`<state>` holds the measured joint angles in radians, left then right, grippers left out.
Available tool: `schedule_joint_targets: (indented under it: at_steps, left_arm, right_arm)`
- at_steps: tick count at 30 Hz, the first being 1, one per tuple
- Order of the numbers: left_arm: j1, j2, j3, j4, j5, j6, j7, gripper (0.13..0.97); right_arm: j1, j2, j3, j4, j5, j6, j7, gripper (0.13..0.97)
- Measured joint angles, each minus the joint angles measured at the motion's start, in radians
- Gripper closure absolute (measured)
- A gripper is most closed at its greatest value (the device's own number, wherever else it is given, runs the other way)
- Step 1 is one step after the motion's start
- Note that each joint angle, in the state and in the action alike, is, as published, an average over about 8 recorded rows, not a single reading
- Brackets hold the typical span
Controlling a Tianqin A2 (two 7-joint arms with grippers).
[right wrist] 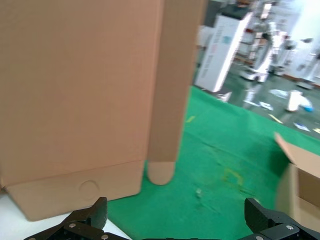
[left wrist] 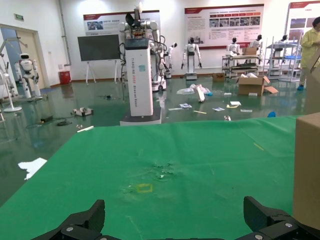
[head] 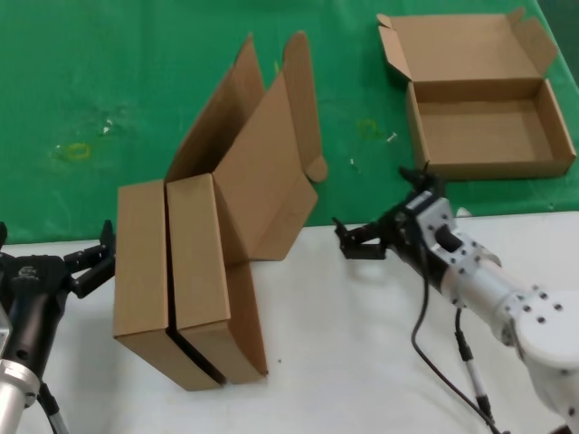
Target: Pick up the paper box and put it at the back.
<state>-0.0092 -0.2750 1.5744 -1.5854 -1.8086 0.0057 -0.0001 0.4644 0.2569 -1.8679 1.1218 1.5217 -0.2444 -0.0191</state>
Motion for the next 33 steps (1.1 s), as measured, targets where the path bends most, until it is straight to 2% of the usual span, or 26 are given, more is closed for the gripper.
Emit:
schedule_joint_targets:
  at_steps: [20,33]
  left_arm:
    - [0.008,-0.021,0.021,-0.012,0.007,-0.005,0.0,0.132]
    - [0.008,-0.022,0.023,-0.013,0.008,-0.005,0.0,0.132]
  right_arm:
    - [-0.386,0.036,0.223,0.397,0.231,0.203,0.016,0.129]
    - [-0.414,0.038,0.239,0.426,0.248,0.218,0.017,0.129]
